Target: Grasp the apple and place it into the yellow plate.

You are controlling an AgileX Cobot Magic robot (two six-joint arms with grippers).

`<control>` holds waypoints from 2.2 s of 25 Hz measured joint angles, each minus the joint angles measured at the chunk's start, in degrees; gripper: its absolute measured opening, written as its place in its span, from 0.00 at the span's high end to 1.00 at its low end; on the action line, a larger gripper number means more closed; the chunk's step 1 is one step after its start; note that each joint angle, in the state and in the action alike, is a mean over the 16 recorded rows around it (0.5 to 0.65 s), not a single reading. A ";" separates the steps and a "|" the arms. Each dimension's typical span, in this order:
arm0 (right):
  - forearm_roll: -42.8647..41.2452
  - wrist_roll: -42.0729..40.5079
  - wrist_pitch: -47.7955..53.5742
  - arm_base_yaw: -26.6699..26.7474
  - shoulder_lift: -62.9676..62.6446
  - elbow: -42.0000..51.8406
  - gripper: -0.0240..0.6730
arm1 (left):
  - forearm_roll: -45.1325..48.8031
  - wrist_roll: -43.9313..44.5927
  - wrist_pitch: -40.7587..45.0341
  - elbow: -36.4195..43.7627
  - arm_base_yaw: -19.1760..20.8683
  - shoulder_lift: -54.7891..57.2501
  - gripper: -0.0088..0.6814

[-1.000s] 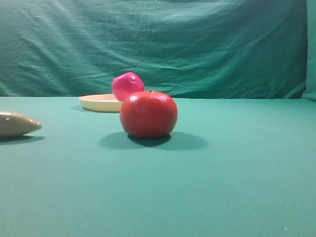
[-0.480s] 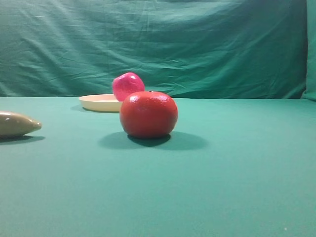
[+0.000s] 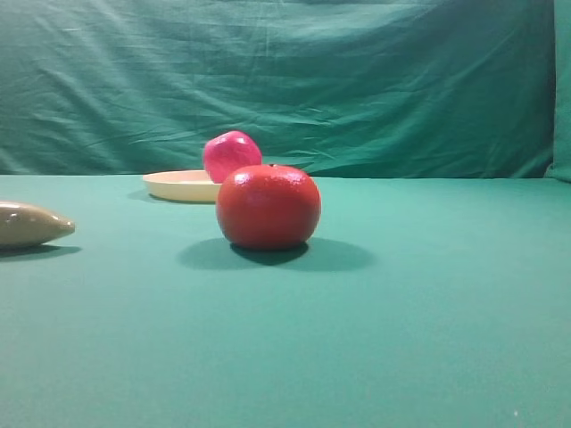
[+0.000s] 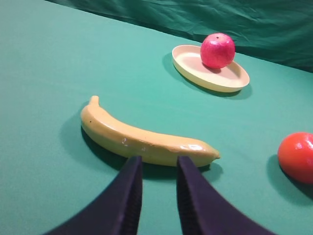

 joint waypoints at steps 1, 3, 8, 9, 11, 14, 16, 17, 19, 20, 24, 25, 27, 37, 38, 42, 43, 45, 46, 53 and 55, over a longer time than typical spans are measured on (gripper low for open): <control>-1.09 1.26 -0.47 -0.18 -0.61 1.06 0.97 | 0.00 0.00 0.00 0.00 0.00 0.00 0.76; -3.30 3.77 -1.98 -0.74 -1.97 3.38 0.97 | 0.00 0.00 0.00 0.00 0.00 0.00 0.76; -7.60 8.64 -7.35 -3.26 -6.53 10.28 0.97 | 0.00 0.00 0.00 0.00 0.00 0.00 0.76; -8.10 9.16 -8.54 -3.93 -7.69 11.77 0.97 | 0.00 0.00 0.00 0.00 0.00 0.00 0.76; -8.70 9.72 -10.93 -5.46 -10.22 14.79 0.97 | 0.00 0.00 0.00 0.00 0.00 0.00 0.76; -9.07 9.92 -14.15 -8.07 -14.14 19.27 0.97 | 0.00 0.00 0.00 0.00 0.00 0.00 0.76; -9.22 9.95 -15.82 -9.87 -16.54 22.18 0.97 | 0.00 0.00 0.00 0.00 0.00 0.00 0.76; -9.26 9.96 -16.55 -10.75 -17.63 23.61 0.97 | 0.00 0.00 0.00 0.00 0.00 0.00 0.76; -9.25 9.96 -17.89 -12.38 -19.50 26.45 0.97 | 0.00 0.00 0.00 0.00 0.00 0.00 0.76; -9.22 9.96 -18.53 -13.14 -20.32 27.84 0.97 | 0.00 0.00 0.00 0.00 0.00 0.00 0.76; -8.95 9.97 -21.16 -15.62 -22.76 33.18 0.97 | 0.00 0.00 0.00 0.00 0.00 0.00 0.76; -8.86 9.97 -21.81 -16.10 -23.16 34.41 0.97 | 0.00 0.00 0.00 0.00 0.00 0.00 0.76; -8.63 9.97 -23.09 -16.93 -23.75 36.65 0.97 | 0.00 0.00 0.00 0.00 0.00 0.00 0.76; -7.47 9.99 -26.85 -19.47 -24.38 42.89 0.97 | 0.00 0.00 0.00 0.00 0.00 0.00 0.76; -7.39 10.00 -26.83 -19.61 -24.38 43.06 0.97 | 0.00 0.00 0.00 0.00 0.00 0.00 0.76; -7.18 10.02 -26.38 -20.14 -24.38 43.23 0.97 | 0.00 0.00 0.00 0.00 0.00 0.00 0.76; -7.15 10.03 -26.24 -20.25 -24.38 43.23 0.97 | 0.00 0.00 0.00 0.00 0.00 0.00 0.76; -7.12 10.04 -25.96 -20.39 -24.38 43.23 0.97 | 0.00 0.00 0.00 0.00 0.00 0.00 0.76; -7.11 10.05 -25.86 -20.42 -24.38 43.23 0.97 | 0.00 0.00 0.00 0.00 0.00 0.00 0.76; -7.04 10.09 -25.56 -20.43 -24.38 43.23 0.97 | 0.00 0.00 0.00 0.00 0.00 0.00 0.76; -7.03 10.09 -25.56 -20.43 -24.38 43.23 0.97 | 0.00 0.00 0.00 0.00 0.00 0.00 0.76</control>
